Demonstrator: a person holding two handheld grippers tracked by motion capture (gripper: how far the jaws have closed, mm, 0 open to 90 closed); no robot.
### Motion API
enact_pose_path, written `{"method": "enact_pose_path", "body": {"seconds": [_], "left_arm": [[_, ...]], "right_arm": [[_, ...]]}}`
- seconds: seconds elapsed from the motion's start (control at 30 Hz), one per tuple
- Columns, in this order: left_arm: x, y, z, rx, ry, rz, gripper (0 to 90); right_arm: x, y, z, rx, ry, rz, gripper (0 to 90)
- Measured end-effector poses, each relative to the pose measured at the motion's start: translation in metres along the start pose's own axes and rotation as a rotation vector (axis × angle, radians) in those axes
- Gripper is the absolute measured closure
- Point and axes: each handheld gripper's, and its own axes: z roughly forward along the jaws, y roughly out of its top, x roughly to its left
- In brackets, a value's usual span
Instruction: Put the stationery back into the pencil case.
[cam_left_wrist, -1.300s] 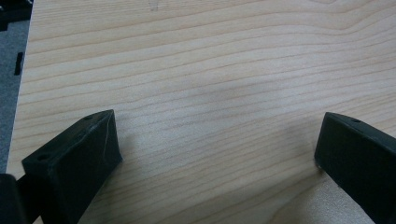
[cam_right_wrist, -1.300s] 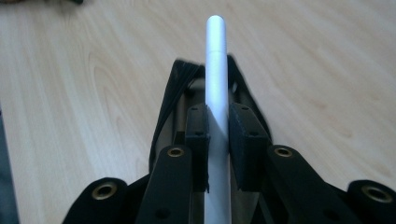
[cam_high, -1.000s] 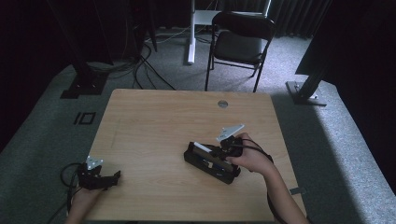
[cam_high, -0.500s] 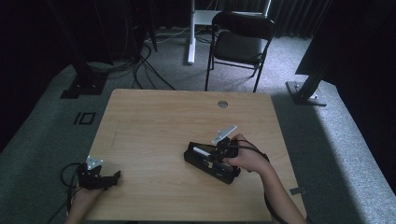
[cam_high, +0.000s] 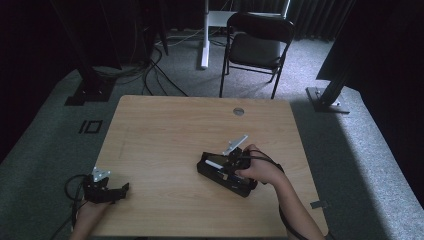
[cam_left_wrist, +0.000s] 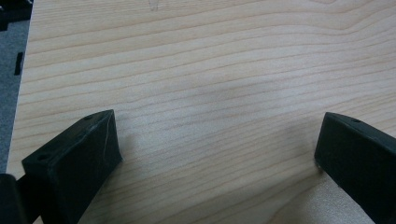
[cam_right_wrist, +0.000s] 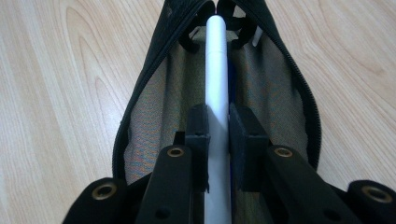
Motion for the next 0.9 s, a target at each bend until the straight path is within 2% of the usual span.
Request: {"method": "enact_pose_path", "body": {"seconds": [0.17,0.5,0.9], "left_arm": [[0.000,0.000,0.000,0.000,0.000,0.000,0.3],[0.000,0.000,0.000,0.000,0.000,0.000,0.3],[0.000,0.000,0.000,0.000,0.000,0.000,0.3]], "right_arm": [[-0.001,0.001,0.005,0.018,-0.003,0.000,78.5],[-0.004,0.002,0.013,0.042,-0.038,-0.004,78.4],[-0.005,0.001,0.020,0.063,-0.030,-0.005,78.1]]}}
